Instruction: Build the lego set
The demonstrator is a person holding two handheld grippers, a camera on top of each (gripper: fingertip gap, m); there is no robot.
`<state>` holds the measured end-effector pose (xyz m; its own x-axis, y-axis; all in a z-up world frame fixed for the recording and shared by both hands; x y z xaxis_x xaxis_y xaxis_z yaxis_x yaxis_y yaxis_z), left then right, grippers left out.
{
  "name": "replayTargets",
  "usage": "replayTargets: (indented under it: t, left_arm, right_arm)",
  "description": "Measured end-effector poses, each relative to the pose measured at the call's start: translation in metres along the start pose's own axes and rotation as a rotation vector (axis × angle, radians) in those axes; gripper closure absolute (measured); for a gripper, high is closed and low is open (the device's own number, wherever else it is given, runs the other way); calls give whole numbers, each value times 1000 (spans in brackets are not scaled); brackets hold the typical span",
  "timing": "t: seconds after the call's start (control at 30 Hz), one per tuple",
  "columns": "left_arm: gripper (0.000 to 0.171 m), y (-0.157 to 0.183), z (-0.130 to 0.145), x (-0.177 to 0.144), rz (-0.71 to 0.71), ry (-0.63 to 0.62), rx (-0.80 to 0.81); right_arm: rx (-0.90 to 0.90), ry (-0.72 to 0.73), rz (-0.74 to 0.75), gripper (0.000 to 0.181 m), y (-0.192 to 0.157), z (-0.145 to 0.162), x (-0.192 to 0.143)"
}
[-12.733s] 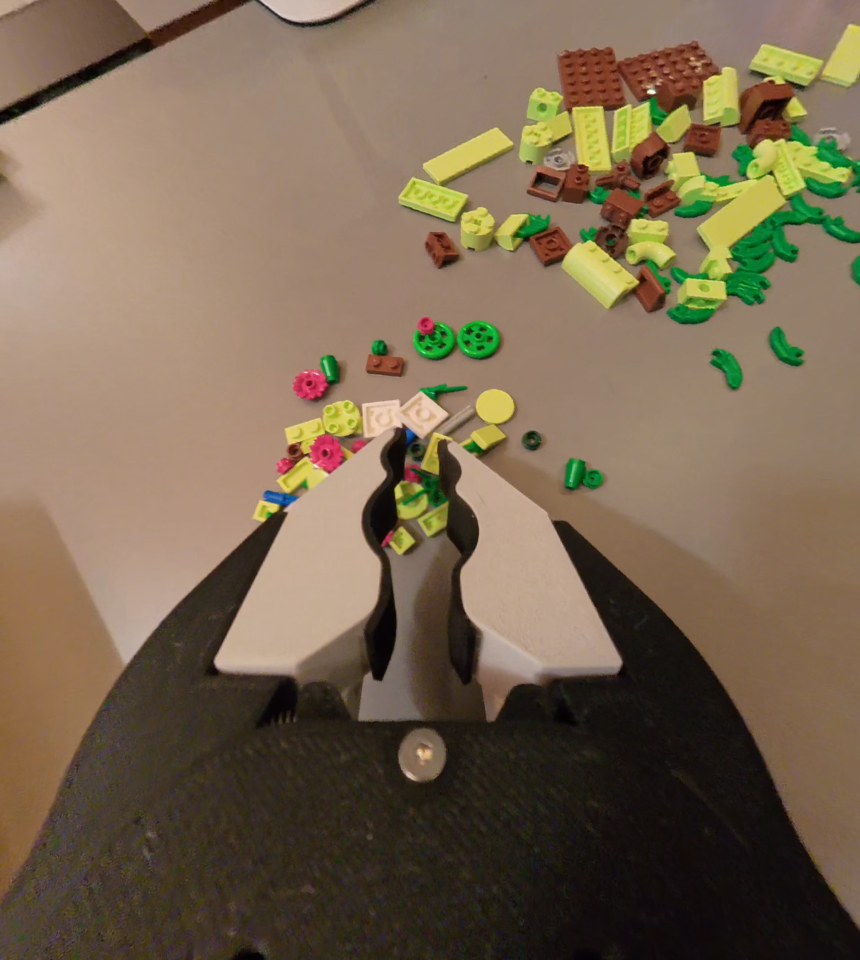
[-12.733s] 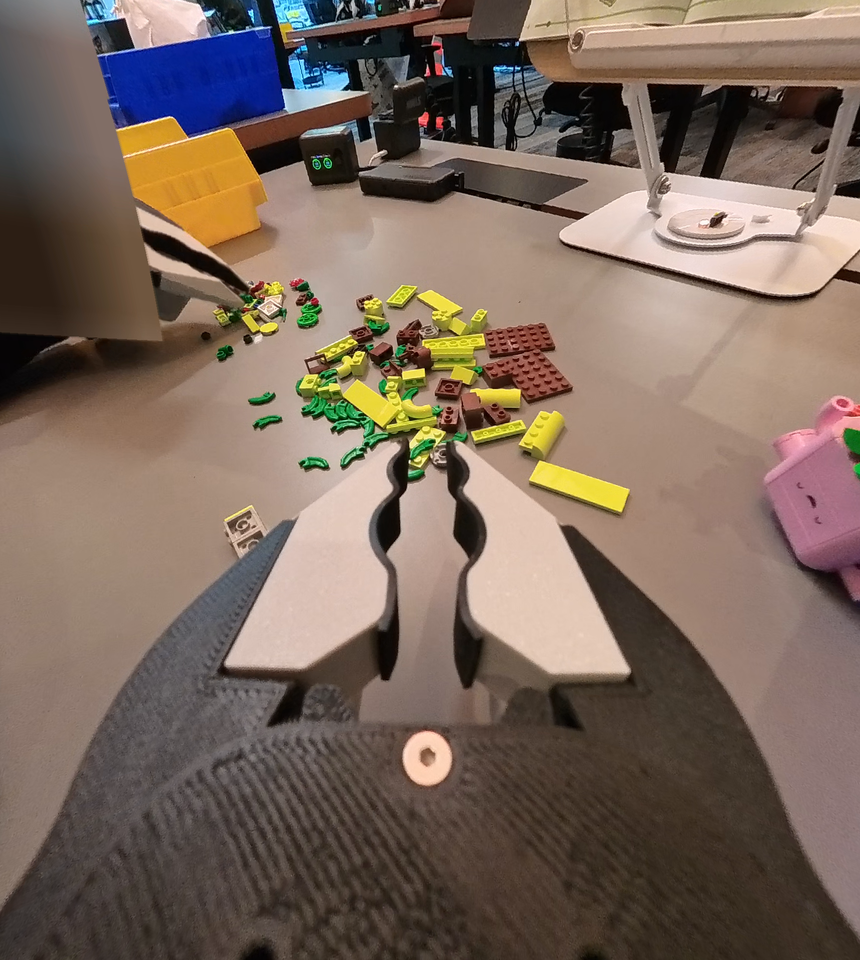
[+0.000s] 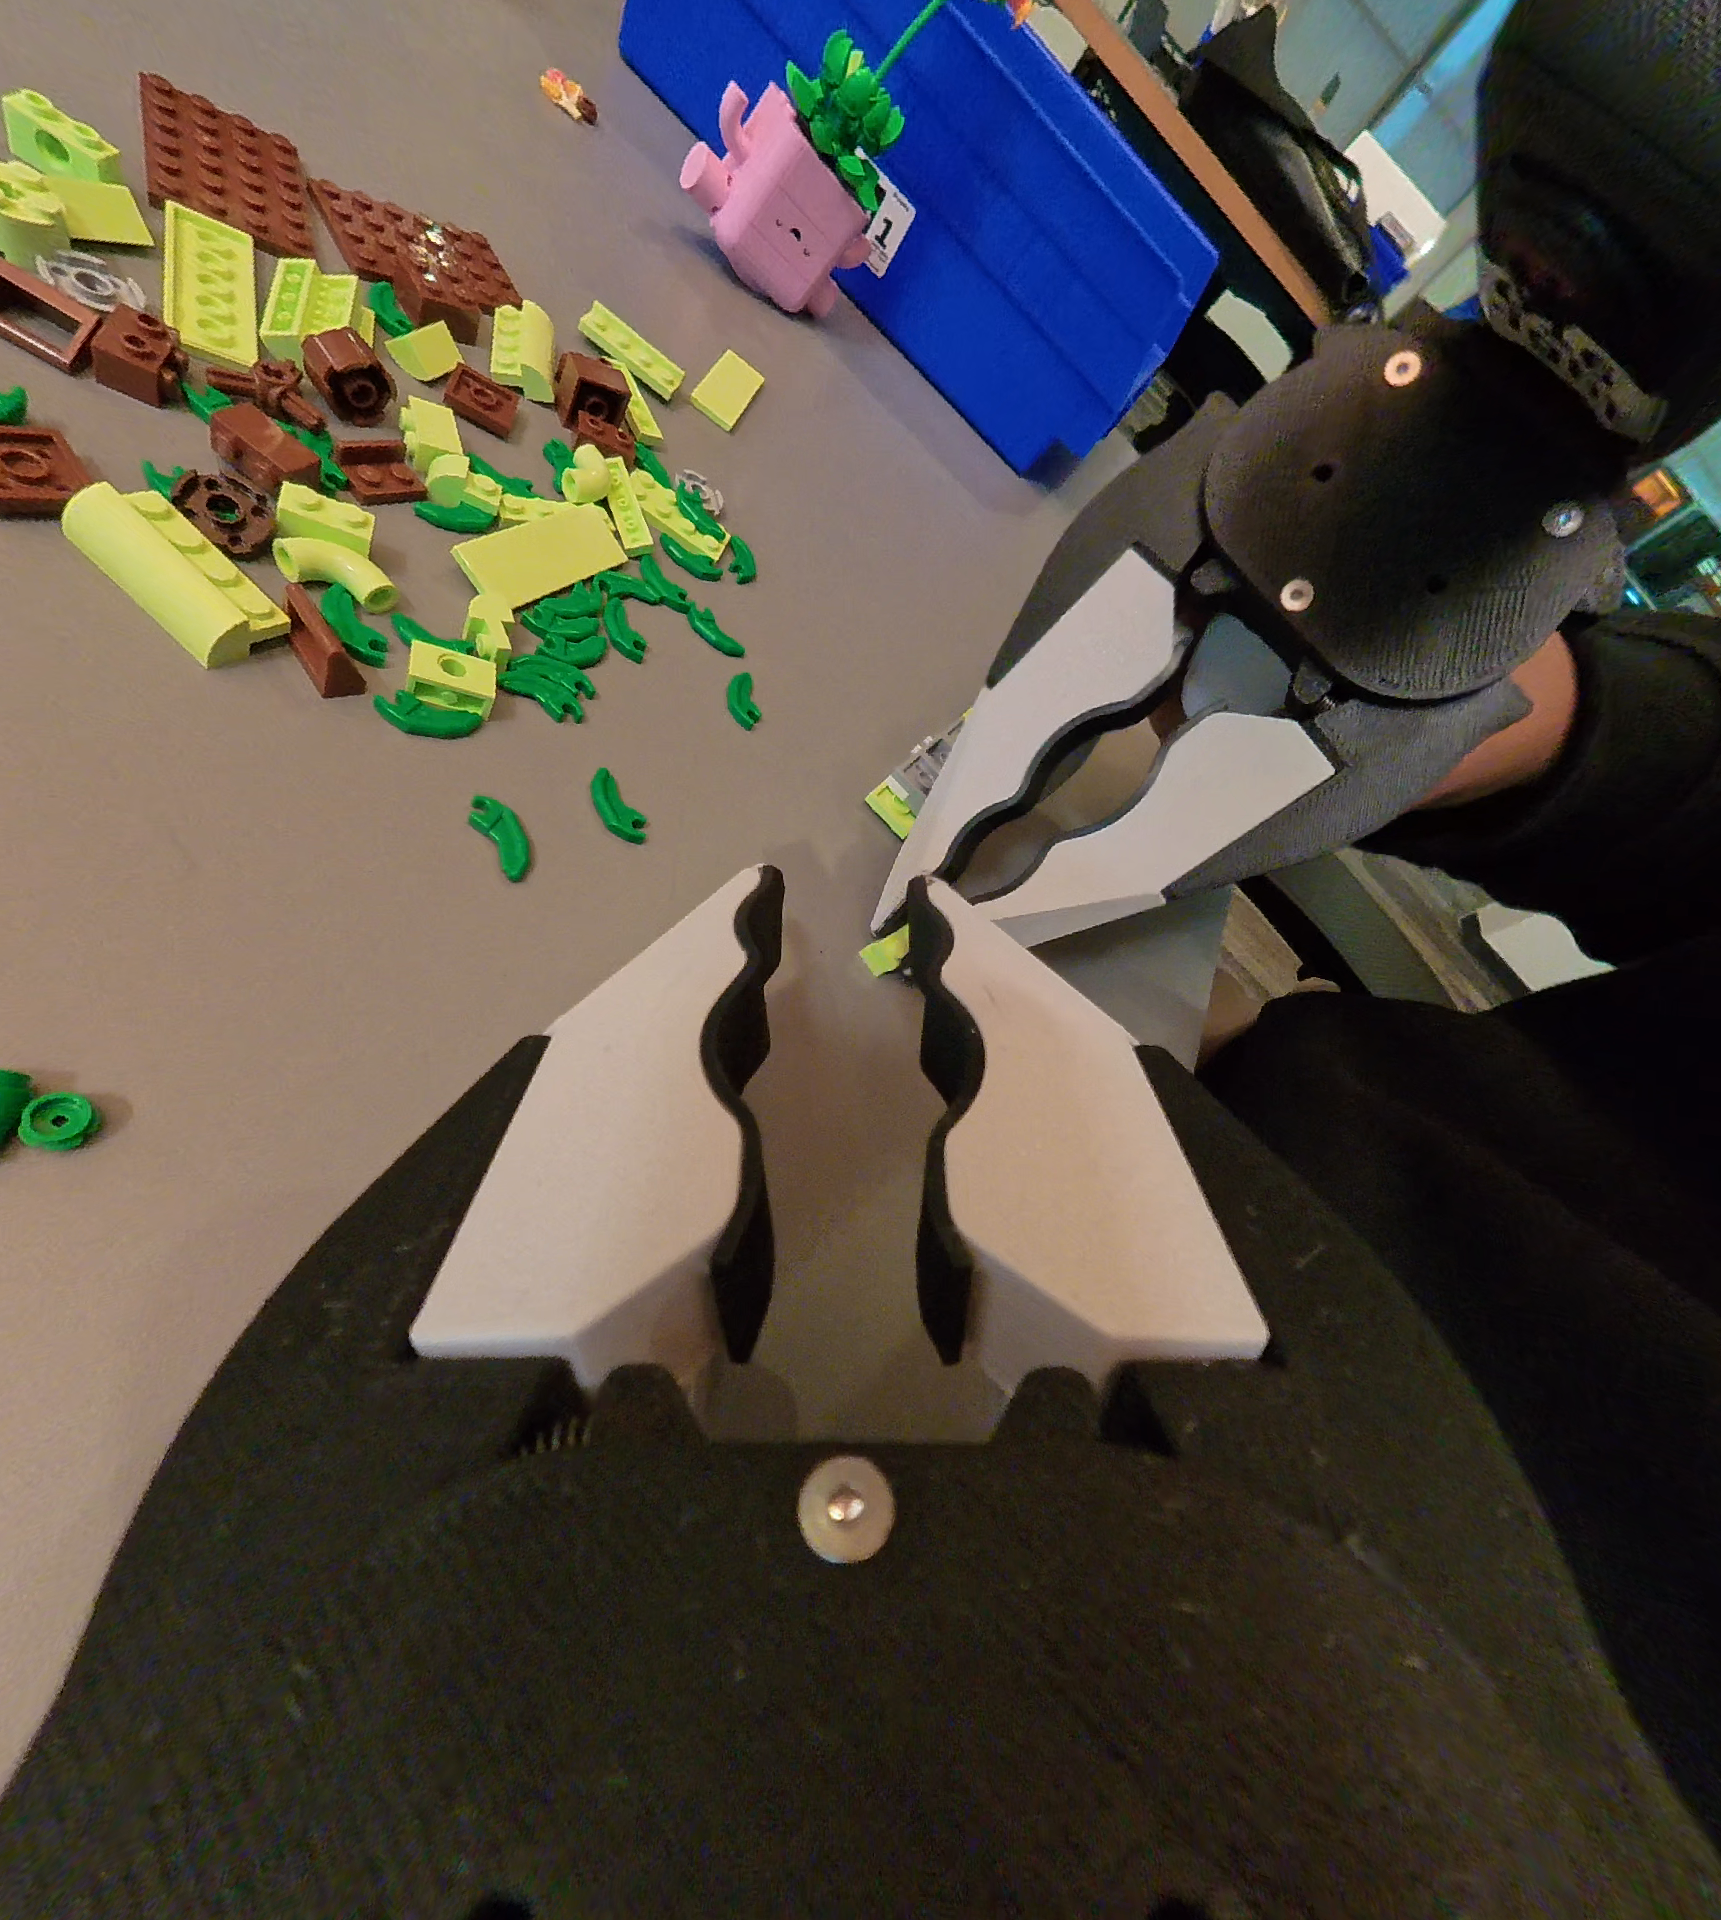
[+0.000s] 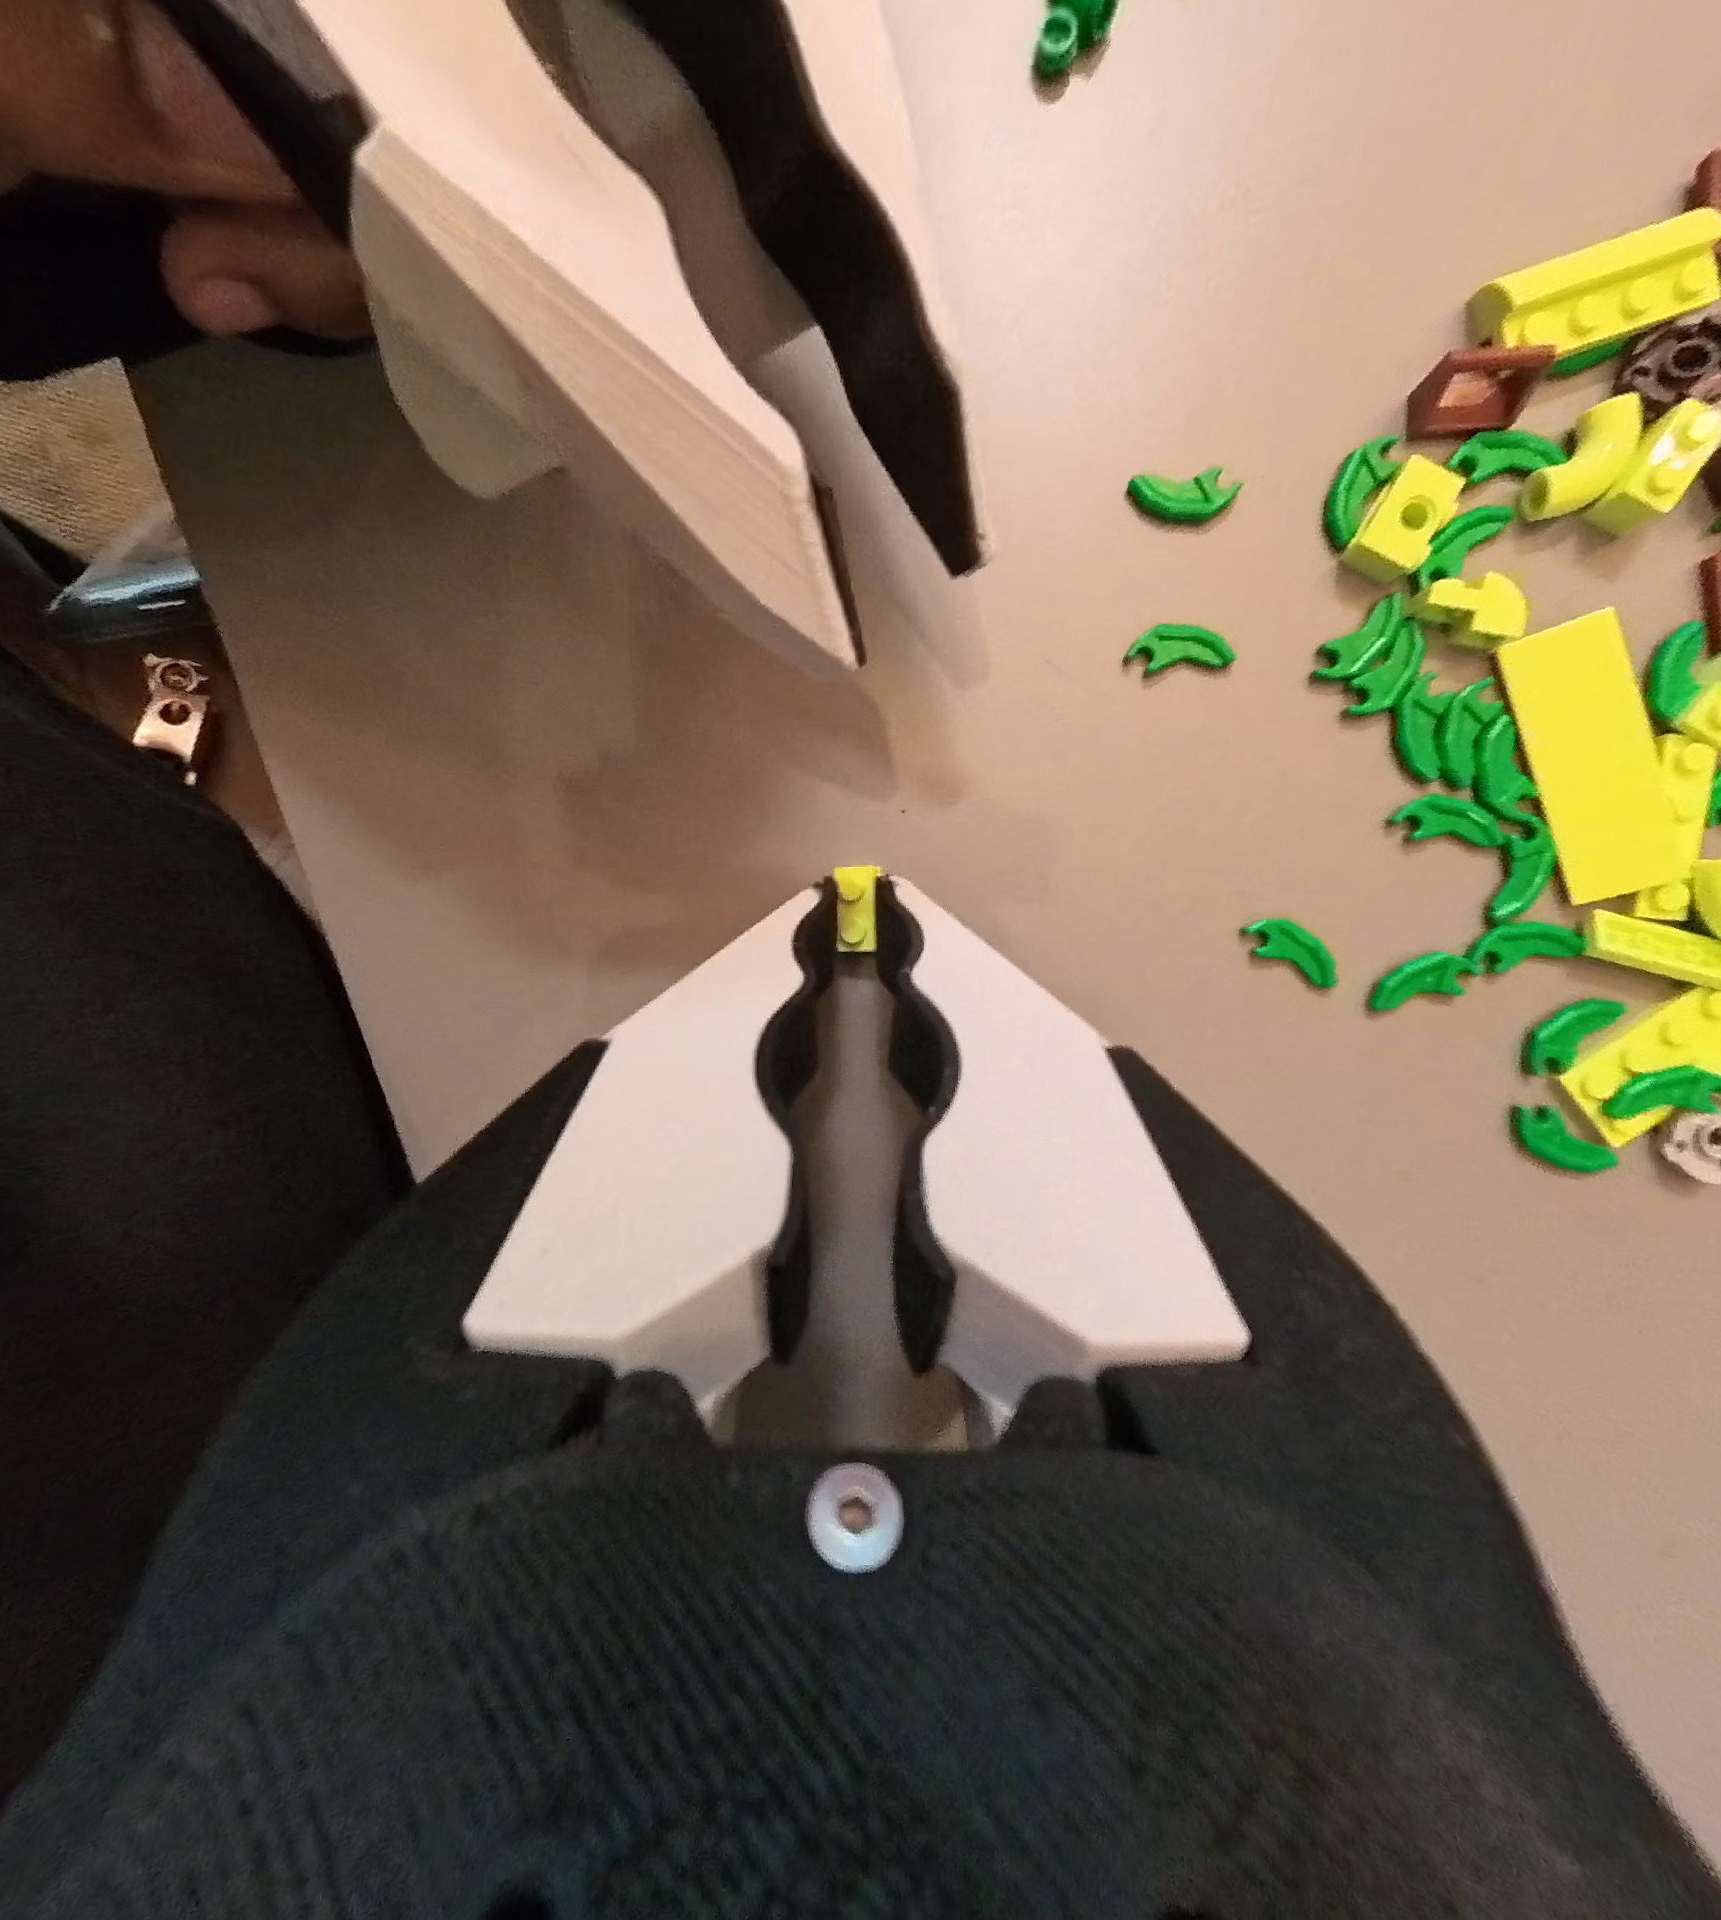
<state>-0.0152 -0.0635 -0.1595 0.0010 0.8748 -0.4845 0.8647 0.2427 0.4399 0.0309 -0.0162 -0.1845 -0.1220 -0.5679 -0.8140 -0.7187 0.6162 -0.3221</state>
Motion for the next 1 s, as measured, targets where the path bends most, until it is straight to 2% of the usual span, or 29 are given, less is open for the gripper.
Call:
replayTargets:
  t: [0.1,0.17,0.27,0.53,0.63,0.7,0.93,1.0]
  left_arm:
    - [150,0,-1,-1,3,8,-1]
    - [150,0,0,0,2,5,-2]
    - [150,0,0,0,1,-1,-2]
    - [150,-1,0,1,-2,-3,-3]
    - [150,0,0,1,-6,-3,3]
    - [150,0,1,1,-6,-4,3]
    - [150,1,0,1,-2,-2,6]
    - [150,3,0,1,12,0,14]
  right_arm:
    - [-31,58,6,175,-2,1,0]
    - [-4,105,-35,163,-6,1,0]
    - [9,186,-46,161,-11,-2,-6]
    - [-4,156,-5,157,-20,6,6]
    - [-31,143,52,162,-19,5,9]
    - [-66,118,85,173,-20,6,10]
    - [-52,183,28,174,-23,6,11]
    - [-67,200,54,174,-22,6,9]
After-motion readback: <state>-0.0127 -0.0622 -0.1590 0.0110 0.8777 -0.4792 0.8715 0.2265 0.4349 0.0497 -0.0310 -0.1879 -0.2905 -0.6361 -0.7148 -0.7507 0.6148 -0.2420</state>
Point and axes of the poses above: each gripper's, where its closed fingertips meet, x out along the fingers, z out of its underside, y = z × x across the jaws, the point moved 3 cm from there along -x, back along the fingers, and after that the axes turned 15 degrees about -z, right-handed, at the moved point
